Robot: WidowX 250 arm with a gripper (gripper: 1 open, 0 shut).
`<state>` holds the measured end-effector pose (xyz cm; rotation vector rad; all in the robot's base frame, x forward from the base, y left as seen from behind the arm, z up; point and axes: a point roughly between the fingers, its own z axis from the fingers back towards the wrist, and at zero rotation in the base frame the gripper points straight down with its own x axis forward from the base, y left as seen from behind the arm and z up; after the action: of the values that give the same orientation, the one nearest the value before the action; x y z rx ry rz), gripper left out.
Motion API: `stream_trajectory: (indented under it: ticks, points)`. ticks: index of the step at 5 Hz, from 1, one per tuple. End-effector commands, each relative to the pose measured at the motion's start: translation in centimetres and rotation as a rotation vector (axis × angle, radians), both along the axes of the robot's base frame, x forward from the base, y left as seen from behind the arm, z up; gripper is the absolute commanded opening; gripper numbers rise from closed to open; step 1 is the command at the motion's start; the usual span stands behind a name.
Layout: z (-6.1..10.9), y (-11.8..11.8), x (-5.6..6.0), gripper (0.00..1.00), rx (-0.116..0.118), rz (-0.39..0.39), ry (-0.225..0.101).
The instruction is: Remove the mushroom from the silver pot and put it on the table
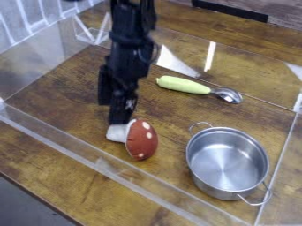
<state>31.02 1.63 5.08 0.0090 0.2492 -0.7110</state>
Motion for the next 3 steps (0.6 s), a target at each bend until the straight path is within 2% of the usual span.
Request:
stream_trajectory:
  ticks: [1, 2, 3]
  points:
    - [1.56, -0.81, 0.00, 1.00, -0.005, -0.104, -0.084]
    - [0.74, -0.28, -0.06, 1.00, 0.002, -0.069, -0.083]
    - [1.03, -0.73, 0.10, 1.00, 0.010, -0.034, -0.089]
